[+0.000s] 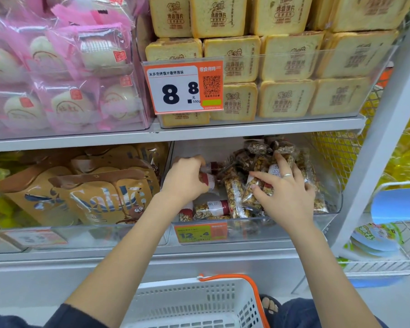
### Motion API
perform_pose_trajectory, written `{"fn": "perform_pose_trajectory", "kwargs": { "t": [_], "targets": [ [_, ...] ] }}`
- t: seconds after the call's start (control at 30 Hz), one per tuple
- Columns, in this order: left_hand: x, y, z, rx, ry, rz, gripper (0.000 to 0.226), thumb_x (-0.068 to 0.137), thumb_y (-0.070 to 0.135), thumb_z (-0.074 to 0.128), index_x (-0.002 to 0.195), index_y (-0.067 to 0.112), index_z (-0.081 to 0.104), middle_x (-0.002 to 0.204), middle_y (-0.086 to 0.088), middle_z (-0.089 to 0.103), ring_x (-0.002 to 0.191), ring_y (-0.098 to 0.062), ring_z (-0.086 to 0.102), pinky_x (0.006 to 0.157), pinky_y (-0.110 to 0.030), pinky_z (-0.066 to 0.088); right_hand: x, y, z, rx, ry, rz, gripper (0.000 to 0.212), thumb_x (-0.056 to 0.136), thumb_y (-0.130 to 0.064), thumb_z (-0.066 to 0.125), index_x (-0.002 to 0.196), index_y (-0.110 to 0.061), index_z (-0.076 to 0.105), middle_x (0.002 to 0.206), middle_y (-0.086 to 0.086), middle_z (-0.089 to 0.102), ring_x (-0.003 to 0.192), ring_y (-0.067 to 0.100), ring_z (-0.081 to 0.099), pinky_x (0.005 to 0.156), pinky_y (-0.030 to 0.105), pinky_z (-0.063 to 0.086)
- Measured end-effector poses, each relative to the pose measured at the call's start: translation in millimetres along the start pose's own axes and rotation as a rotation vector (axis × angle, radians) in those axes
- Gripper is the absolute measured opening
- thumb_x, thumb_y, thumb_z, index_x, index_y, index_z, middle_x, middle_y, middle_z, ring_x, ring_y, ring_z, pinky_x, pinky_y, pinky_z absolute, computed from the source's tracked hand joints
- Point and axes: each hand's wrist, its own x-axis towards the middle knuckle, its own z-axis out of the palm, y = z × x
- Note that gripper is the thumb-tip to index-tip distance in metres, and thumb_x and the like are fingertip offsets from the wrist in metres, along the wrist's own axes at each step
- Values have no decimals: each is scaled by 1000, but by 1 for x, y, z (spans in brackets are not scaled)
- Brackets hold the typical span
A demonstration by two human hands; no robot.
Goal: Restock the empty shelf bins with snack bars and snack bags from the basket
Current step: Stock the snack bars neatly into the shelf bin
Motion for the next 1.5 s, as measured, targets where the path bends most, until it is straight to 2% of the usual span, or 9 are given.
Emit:
{"fn": "perform_pose_trajectory", "kwargs": {
  "t": [0.27,0.4,0.57,0.77,0.9,1.1,1.23,1.33,1.5],
  "targets": [
    [-13,5,3,32,-539,-134,34,99,14,42,132,15,46,125,-15,55,61,-20,65,62,-30,58,0,-1,-1,9,-11,12,28,88,-55,48,114,-62,53,157,-15,12,144,28,14,105,55,25],
    [-10,4,-3,157,-611,-23,67,89,-14,32,140,30,40,137,-17,41,103,-32,61,73,-32,54,0,-1,-2,4,-15,2,28,88,-55,48,114,-61,53,157,-15,12,144,28,15,104,55,25],
    [7,1,2,512,-506,331,44,86,0,58,124,23,59,138,-9,42,124,-29,40,90,-41,42,0,0,-2,16,-8,-5,28,88,-55,49,114,-61,54,157,-15,12,144,28,15,105,54,26],
    [39,-10,-19,341,-556,199,33,96,27,52,123,7,51,116,-11,54,99,-25,51,75,-30,37,0,2,-3,12,-13,-22,28,88,-55,47,116,-62,53,157,-15,13,143,28,16,105,53,27],
    [47,-3,-15,332,-502,166,21,90,32,59,94,13,50,91,-4,53,74,-18,47,55,-26,32,0,3,-3,12,-6,-21,28,88,-56,47,115,-62,53,157,-15,13,143,27,16,105,53,27],
    [34,-3,20,463,-326,225,54,81,34,68,124,11,45,125,-10,49,112,-28,48,82,-36,47,1,3,-2,10,-4,-26,28,88,-56,47,115,-62,53,157,-15,14,143,28,16,105,52,26],
    [30,-7,16,245,-554,63,89,80,30,74,144,4,18,137,-14,43,111,-26,51,84,-32,47,1,5,-2,20,-11,-38,28,88,-58,47,115,-63,52,157,-16,13,143,27,17,104,52,26],
    [30,-3,8,118,-477,25,58,82,17,71,125,6,34,119,-14,54,86,-19,48,65,-27,40,1,6,-3,23,-6,-43,28,87,-58,48,115,-63,52,157,-16,14,143,26,17,104,51,26],
    [36,-4,-19,513,-231,29,39,76,13,75,100,16,44,106,-9,56,89,-25,52,65,-31,41,0,7,-3,23,-15,-46,28,88,-57,48,115,-63,52,157,-16,13,143,26,17,105,51,26]
  ]
}}
